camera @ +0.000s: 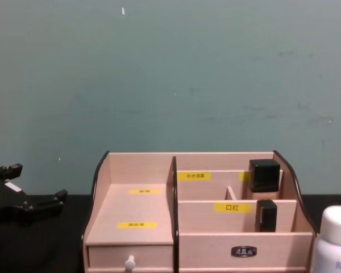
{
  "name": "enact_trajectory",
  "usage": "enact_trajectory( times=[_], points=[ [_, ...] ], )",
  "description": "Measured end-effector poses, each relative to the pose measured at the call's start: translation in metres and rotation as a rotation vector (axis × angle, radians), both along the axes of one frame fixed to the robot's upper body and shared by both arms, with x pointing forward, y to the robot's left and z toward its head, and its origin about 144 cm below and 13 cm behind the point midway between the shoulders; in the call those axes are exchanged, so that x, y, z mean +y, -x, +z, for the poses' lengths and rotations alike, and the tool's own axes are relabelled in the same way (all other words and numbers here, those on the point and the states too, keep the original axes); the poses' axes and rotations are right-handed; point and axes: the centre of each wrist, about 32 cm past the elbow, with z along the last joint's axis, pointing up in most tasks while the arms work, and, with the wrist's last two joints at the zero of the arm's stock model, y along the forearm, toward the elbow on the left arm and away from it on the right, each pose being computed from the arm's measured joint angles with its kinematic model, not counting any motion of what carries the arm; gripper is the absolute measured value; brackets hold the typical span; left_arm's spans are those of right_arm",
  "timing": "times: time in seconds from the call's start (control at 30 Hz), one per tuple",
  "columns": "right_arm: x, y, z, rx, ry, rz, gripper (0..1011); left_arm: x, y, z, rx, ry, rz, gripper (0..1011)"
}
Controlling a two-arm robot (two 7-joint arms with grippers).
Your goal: Pick up the facial cleanser and watermelon frost from the table and place them into the tiered storage box.
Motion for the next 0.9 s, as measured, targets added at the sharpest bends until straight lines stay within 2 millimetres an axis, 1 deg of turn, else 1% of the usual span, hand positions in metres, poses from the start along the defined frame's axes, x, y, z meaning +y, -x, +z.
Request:
enact_trajectory(
  times=[0.17,0.27,0.4,0.43,0.5,0.7,0.9],
  points=[
    [-0.007,0.008,0.013,-0.007,-0.034,0.011,1000,0.000,0.000,0.000,0.000,0.000,0.000,1001],
    [-0.010,0.017,0.024,-0.016,-0.058,0.031,1000,0.000,0.000,0.000,0.000,0.000,0.000,1001],
    [-0.012,0.034,0.039,-0.018,-0.087,0.061,1000,0.000,0.000,0.000,0.000,0.000,0.000,1001],
    [-0.012,0.034,0.039,-0.018,-0.087,0.061,1000,0.000,0.000,0.000,0.000,0.000,0.000,1001],
    [-0.012,0.048,0.047,-0.013,-0.105,0.086,1000,0.000,0.000,0.000,0.000,0.000,0.000,1001],
    [-0.009,0.075,0.056,0.007,-0.140,0.139,1000,0.000,0.000,0.000,0.000,0.000,0.000,1001],
    [-0.005,0.098,0.058,0.043,-0.171,0.192,1000,0.000,0.000,0.000,0.000,0.000,0.000,1001]
  ],
)
